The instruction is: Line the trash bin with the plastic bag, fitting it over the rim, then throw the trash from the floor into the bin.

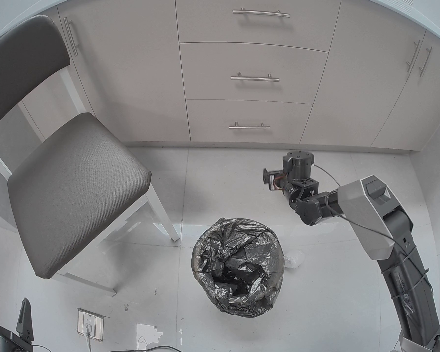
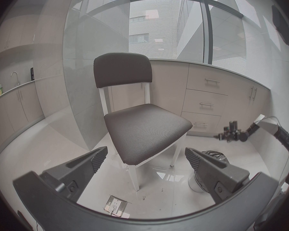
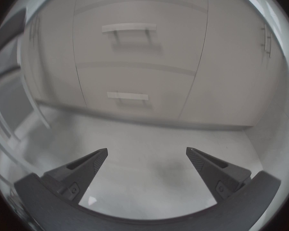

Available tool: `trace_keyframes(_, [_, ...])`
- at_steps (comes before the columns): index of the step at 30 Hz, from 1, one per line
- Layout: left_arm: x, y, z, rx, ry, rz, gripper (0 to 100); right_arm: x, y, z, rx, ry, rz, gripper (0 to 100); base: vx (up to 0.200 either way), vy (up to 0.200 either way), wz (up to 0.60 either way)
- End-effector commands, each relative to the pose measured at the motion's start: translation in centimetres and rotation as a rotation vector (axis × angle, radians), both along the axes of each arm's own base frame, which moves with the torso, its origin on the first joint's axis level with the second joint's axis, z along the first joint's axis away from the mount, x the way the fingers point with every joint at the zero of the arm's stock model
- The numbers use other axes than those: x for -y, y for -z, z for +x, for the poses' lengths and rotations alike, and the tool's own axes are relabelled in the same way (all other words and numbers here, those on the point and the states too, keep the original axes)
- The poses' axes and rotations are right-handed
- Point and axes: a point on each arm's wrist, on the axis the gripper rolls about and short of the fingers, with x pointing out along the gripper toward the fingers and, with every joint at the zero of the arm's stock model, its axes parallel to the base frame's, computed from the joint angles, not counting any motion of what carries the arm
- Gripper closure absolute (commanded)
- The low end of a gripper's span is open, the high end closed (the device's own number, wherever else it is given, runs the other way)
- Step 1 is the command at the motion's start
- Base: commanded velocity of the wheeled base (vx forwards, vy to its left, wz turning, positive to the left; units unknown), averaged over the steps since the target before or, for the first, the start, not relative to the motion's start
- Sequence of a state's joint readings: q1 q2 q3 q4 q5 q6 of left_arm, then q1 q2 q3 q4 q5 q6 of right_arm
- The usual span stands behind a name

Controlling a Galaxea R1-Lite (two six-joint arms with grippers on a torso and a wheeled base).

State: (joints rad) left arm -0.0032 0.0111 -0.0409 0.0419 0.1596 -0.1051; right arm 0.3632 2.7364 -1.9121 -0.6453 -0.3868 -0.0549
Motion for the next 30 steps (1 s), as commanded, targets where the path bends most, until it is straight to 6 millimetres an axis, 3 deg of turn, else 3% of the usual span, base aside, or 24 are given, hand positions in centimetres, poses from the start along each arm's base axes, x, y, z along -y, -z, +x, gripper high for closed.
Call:
trace_keyframes(1, [0.0,0.0,-0.1,0.013,-0.008,-0.013,0,4.3,14.1,0.5,-0.358,0.085,-0.171,0,0.000,0.000,0.00])
trace_keyframes(5, [0.0,0.0,-0.1,0.013,-0.008,-0.013,0,5.2,20.7,-2.1,-0.630,0.078,-0.265,0,0.000,0.000,0.00])
trace_keyframes(7, [0.0,0.0,-0.1,0.013,-0.008,-0.013,0,5.4,21.3,-2.7,-0.709,0.073,-0.292,0,0.000,0.000,0.00])
trace_keyframes(30, [0.0,0.0,-0.1,0.013,-0.009,-0.014,0,6.1,21.6,-2.9,-0.756,0.095,-0.257,0,0.000,0.000,0.00])
